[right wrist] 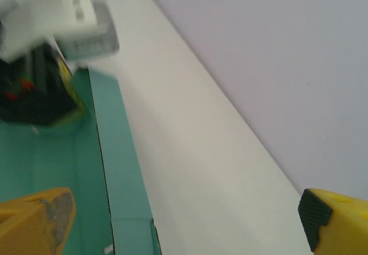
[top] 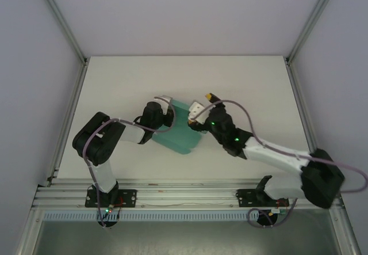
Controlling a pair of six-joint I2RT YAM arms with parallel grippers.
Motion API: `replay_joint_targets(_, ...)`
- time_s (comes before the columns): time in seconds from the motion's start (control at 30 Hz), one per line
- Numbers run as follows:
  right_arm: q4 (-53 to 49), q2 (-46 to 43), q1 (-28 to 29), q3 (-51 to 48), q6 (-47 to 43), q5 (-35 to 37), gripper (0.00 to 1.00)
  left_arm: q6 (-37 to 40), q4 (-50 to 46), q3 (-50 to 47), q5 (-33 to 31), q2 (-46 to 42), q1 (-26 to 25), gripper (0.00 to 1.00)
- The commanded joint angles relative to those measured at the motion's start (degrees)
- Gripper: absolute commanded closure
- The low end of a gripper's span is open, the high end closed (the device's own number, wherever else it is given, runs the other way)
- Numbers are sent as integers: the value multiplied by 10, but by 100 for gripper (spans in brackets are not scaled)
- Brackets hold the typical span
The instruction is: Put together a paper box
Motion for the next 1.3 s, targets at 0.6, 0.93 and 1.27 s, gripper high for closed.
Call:
replay_joint_targets(0.6, -110, 193, -119, 165, 416, -156, 1, 56, 54, -17, 22, 15, -53, 100)
replay_joint_targets(0.93, -91, 263, -116, 132, 393, -217, 3, 33, 71, -15, 22, 20, -53, 92)
replay_joint_targets(1.27, -54, 283, -104, 55, 323, -197, 4, 15, 79, 5, 28, 22, -53, 83)
